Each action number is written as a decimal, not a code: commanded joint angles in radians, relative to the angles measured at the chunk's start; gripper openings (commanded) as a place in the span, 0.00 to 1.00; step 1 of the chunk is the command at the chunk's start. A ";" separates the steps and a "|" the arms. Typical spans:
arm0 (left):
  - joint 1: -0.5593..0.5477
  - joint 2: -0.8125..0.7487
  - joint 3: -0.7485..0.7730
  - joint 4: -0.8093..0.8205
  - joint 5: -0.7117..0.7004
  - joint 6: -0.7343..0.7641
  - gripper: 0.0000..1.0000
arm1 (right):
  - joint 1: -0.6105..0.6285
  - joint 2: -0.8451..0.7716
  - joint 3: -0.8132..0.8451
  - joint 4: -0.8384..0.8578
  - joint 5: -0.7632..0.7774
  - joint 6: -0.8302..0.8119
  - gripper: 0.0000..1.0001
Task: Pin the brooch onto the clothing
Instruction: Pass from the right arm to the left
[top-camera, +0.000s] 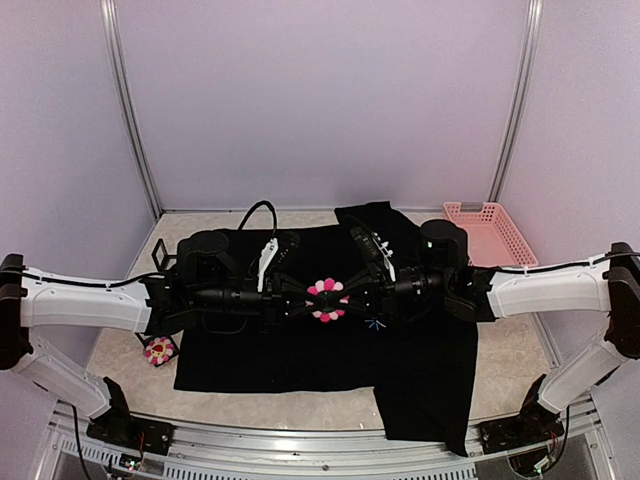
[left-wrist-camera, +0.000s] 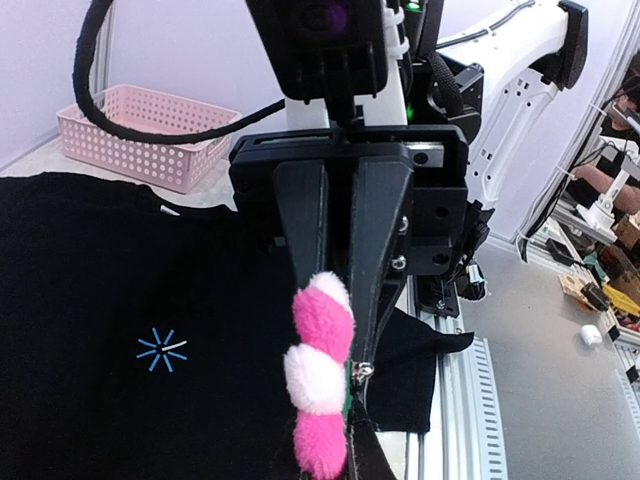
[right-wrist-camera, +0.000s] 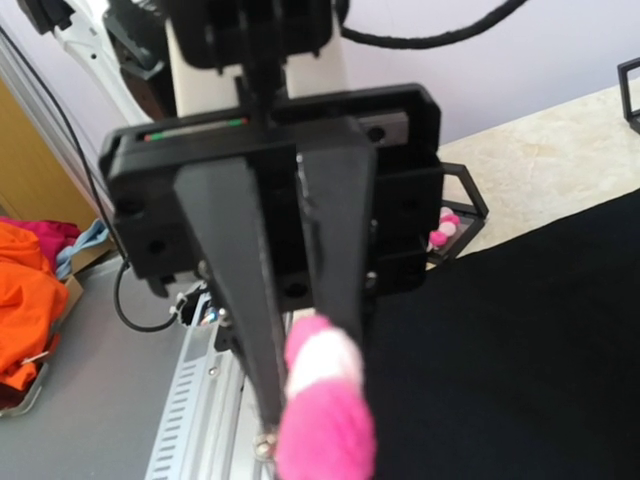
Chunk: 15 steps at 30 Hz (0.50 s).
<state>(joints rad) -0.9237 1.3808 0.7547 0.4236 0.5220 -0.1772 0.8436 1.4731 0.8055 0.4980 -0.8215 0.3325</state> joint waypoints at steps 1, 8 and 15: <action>-0.008 0.013 0.032 0.015 -0.014 -0.001 0.00 | 0.010 -0.025 0.026 -0.005 -0.004 -0.009 0.00; -0.007 -0.007 0.014 0.043 -0.027 -0.019 0.00 | 0.006 -0.038 0.020 -0.075 0.024 -0.045 0.16; -0.010 -0.030 0.008 0.054 0.005 0.004 0.00 | -0.013 -0.086 -0.020 -0.055 -0.014 -0.081 0.41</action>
<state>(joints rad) -0.9310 1.3808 0.7544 0.4416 0.5179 -0.1833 0.8391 1.4406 0.8036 0.4362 -0.8074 0.2821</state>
